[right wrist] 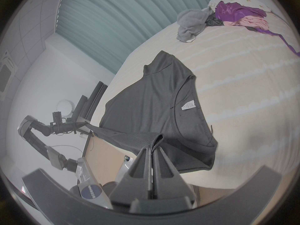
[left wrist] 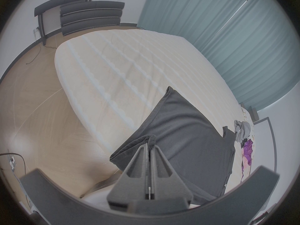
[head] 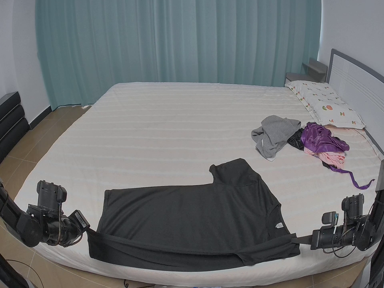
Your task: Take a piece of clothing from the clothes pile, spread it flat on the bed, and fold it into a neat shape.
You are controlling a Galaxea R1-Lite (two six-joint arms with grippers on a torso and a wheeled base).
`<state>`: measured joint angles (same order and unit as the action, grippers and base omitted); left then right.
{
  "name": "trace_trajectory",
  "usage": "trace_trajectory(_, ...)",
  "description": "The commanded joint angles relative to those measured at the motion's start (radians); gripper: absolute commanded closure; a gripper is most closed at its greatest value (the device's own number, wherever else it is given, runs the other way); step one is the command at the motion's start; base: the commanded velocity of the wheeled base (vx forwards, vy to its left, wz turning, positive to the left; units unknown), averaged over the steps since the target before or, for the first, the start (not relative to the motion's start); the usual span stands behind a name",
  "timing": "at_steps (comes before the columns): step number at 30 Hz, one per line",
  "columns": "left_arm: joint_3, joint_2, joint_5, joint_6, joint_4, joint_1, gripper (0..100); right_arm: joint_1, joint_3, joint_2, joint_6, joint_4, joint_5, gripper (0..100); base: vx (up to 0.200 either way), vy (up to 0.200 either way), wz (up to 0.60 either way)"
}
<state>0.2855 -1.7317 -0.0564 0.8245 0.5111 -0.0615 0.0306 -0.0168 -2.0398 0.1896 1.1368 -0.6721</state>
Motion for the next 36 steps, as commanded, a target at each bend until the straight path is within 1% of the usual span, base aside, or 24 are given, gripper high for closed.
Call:
trace_trajectory(1, -0.054, 0.089, -0.002, -0.013, -0.008, 0.008, 100, 0.037, 0.017, 0.184, -0.048, -0.089, -0.023, 100, 0.0, 0.0, 0.0)
trace_trajectory(5, -0.083, 0.129, 0.001, -0.021, -0.054, 0.002, 100, 0.071, 0.017, 0.267, -0.048, -0.152, -0.021, 100, 0.0, 0.0, 0.0)
trace_trajectory(10, -0.083, 0.187, 0.012, -0.019, -0.114, -0.011, 100, 0.11, 0.017, 0.317, -0.05, -0.189, -0.023, 100, 0.0, 0.0, 0.0)
trace_trajectory(14, -0.083, 0.224, 0.012, -0.019, -0.169, -0.021, 100, 0.112, 0.017, 0.313, -0.059, -0.229, -0.02, 100, 0.0, 0.0, 0.0)
trace_trajectory(18, -0.085, 0.23, 0.012, -0.021, -0.194, -0.021, 100, 0.112, 0.017, 0.316, -0.062, -0.278, -0.018, 100, 0.0, 0.0, 0.0)
trace_trajectory(23, -0.085, 0.256, 0.012, -0.022, -0.201, -0.021, 100, 0.106, 0.017, 0.306, -0.137, -0.344, -0.015, 100, 0.0, 0.0, 0.0)
trace_trajectory(24, -0.085, 0.256, 0.012, -0.022, -0.201, -0.021, 100, 0.106, 0.017, 0.306, -0.137, -0.344, -0.015, 100, 0.0, 0.0, 0.0)
trace_trajectory(25, -0.086, 0.281, 0.012, -0.024, -0.221, -0.023, 100, 0.106, 0.017, 0.319, -0.16, -0.376, -0.014, 100, 0.0, 0.0, 0.0)
trace_trajectory(27, -0.083, 0.3, 0.012, -0.031, -0.266, -0.023, 100, 0.107, 0.017, 0.334, -0.177, -0.397, -0.012, 100, 0.0, 0.0, 0.0)
trace_trajectory(30, -0.08, 0.308, 0.013, -0.034, -0.299, -0.023, 100, 0.112, 0.017, 0.355, -0.177, -0.408, -0.012, 100, 0.0, 0.0, 0.0)
trace_trajectory(36, -0.06, 0.268, 0.016, -0.036, -0.299, -0.021, 100, 0.106, 0.012, 0.368, -0.168, -0.399, -0.012, 100, 0.0, 0.0, 0.0)
